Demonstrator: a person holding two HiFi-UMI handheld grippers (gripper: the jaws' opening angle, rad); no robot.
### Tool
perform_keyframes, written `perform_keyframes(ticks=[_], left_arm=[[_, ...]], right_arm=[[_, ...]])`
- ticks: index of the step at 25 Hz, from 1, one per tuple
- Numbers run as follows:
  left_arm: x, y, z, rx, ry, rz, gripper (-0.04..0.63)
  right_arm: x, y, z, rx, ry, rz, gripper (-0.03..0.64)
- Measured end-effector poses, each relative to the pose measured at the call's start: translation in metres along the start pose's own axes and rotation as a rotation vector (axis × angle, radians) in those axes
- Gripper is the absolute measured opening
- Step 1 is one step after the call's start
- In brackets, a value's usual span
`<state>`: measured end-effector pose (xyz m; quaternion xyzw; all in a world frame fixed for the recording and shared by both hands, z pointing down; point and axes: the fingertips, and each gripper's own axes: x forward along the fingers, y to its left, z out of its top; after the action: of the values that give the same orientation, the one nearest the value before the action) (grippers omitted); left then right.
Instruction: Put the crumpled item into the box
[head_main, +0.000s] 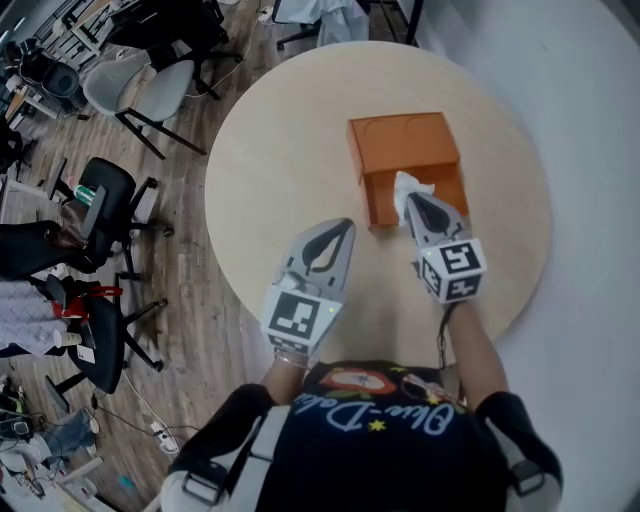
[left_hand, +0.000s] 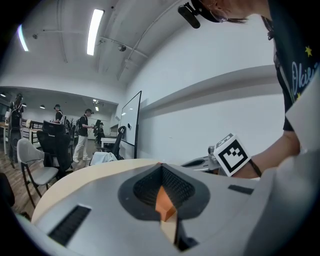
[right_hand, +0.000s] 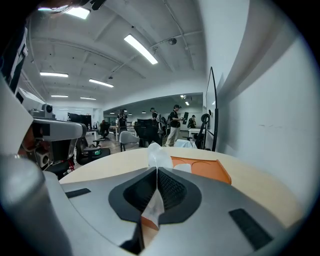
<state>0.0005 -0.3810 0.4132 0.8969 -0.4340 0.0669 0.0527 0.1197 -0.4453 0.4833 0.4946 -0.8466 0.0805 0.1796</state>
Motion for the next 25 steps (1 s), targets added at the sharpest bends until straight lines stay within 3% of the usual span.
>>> perform_keyframes(ticks=[25], left_arm=[[0.013, 0.004, -0.009, -0.028, 0.005, 0.007, -0.008]], right_arm=[[0.053, -0.017, -0.056, -0.086, 0.184, -0.009, 0.003]])
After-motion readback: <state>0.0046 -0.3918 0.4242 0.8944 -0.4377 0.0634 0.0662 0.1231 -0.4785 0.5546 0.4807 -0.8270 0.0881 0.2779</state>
